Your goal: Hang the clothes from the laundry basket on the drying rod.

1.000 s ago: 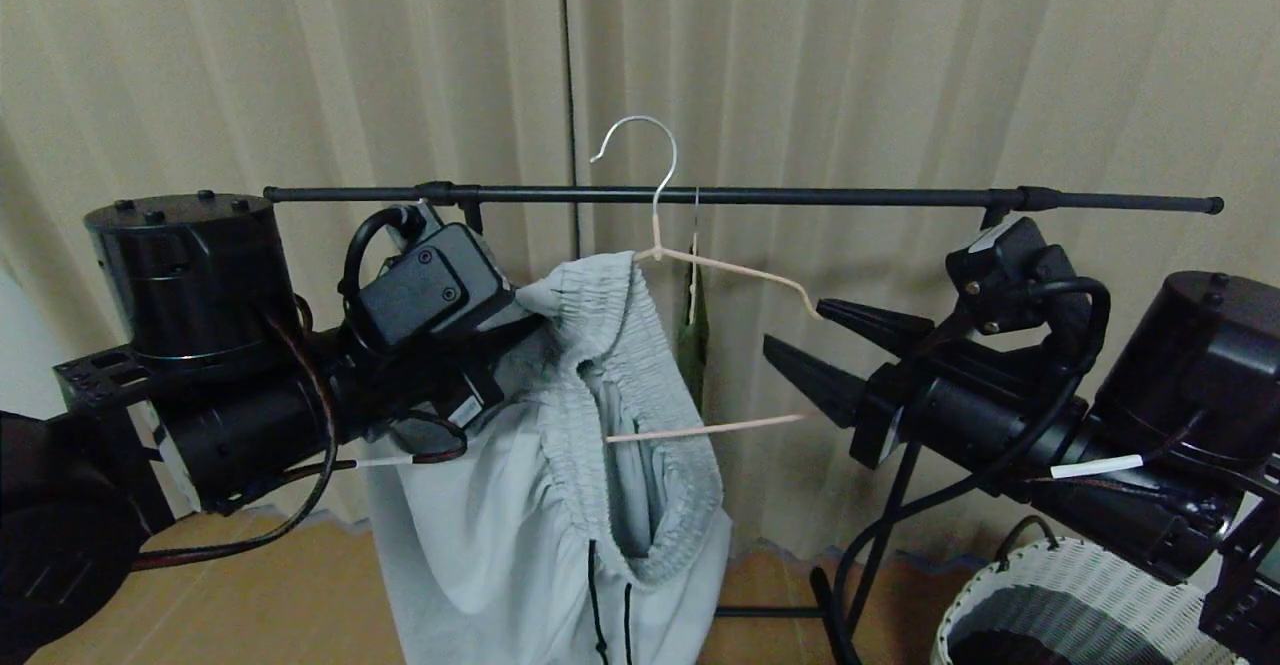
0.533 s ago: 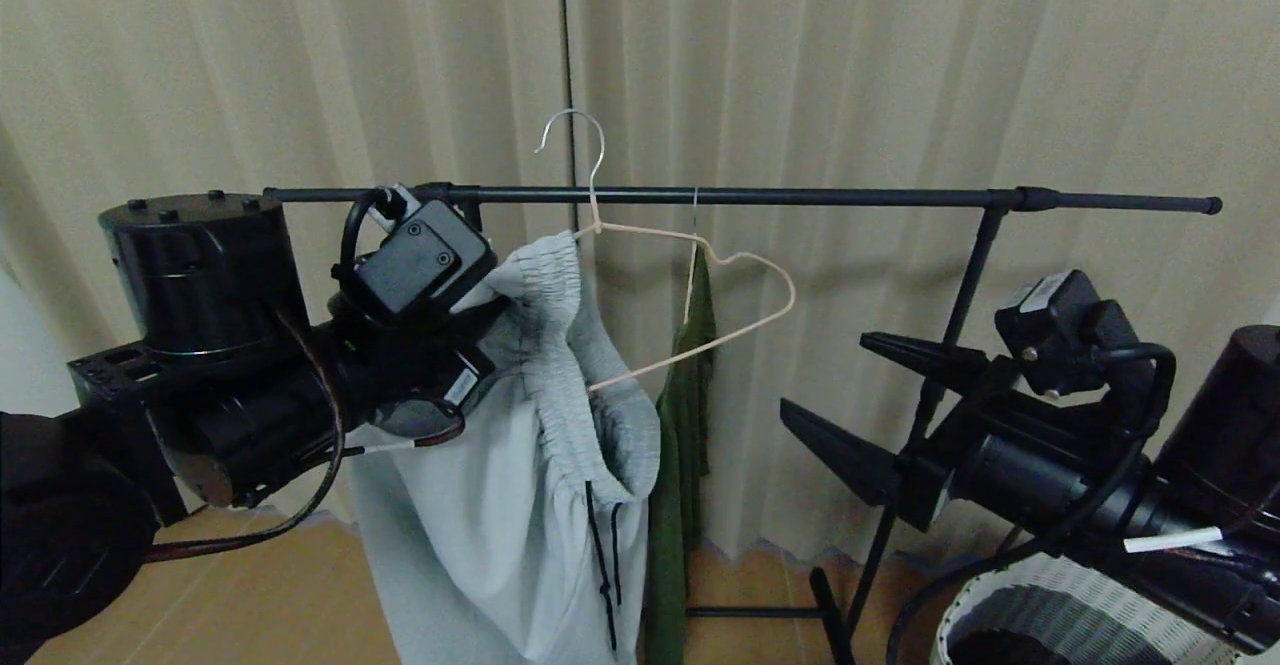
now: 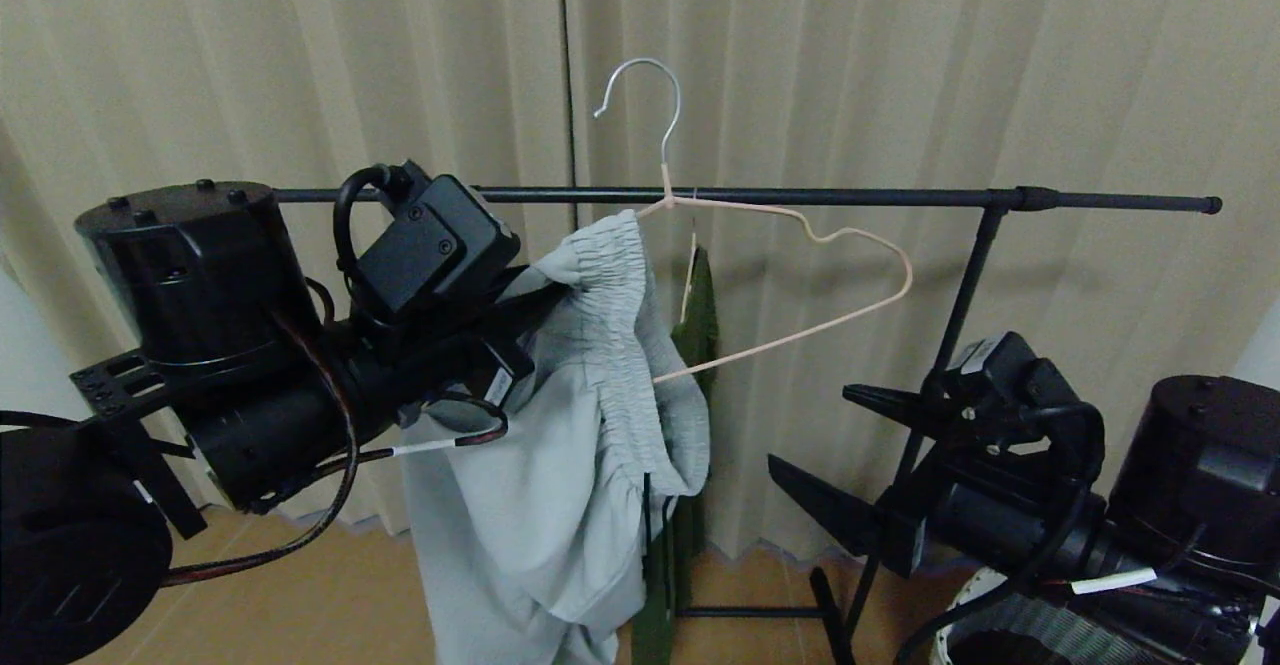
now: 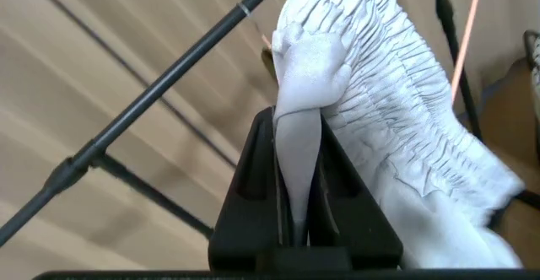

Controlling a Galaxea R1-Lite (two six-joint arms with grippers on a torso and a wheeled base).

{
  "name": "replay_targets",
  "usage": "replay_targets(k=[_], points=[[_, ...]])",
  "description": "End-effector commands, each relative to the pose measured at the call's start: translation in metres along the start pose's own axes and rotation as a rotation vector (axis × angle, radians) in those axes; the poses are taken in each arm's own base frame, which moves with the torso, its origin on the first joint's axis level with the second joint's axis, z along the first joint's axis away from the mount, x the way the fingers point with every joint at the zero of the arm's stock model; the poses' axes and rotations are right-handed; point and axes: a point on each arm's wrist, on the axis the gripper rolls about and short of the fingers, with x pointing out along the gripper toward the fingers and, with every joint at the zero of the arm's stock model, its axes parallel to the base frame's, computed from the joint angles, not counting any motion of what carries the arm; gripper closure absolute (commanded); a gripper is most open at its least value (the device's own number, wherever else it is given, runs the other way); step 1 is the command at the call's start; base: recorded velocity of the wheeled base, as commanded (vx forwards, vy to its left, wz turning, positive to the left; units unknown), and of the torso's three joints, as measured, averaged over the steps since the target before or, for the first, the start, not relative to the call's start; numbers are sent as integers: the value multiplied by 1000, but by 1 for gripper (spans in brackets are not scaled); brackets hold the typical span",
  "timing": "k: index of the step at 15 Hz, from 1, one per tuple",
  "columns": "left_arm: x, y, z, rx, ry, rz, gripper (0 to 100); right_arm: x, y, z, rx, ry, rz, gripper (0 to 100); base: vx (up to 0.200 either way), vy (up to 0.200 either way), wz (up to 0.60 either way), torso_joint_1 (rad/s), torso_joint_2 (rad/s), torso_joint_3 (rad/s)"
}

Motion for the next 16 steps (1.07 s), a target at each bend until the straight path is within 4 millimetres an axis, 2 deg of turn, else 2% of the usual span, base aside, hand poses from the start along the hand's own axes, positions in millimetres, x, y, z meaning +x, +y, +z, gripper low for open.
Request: replay_targets(k=[1, 4, 7, 11, 16], points=[[0, -1, 4, 1, -40, -14, 100, 20, 4, -14, -6, 13, 13, 0, 0, 0, 0, 0, 0, 0], [-1, -5, 11, -1, -87, -31, 100, 36, 7, -22, -13, -33, 18, 0, 0, 0, 0, 0, 0, 0], [-1, -7, 15, 0, -112, -31, 100, 43, 7, -28, -14, -30, 13, 0, 0, 0, 0, 0, 0, 0], [-1, -5, 18, 0, -128, -15, 100, 38, -16, -34, -1, -6, -69, 0, 0, 0, 0, 0, 0, 0], [-1, -3, 17, 0, -124, -9, 100, 16, -55, -44, 1, 43, -222, 0, 0, 0, 0, 0, 0, 0]])
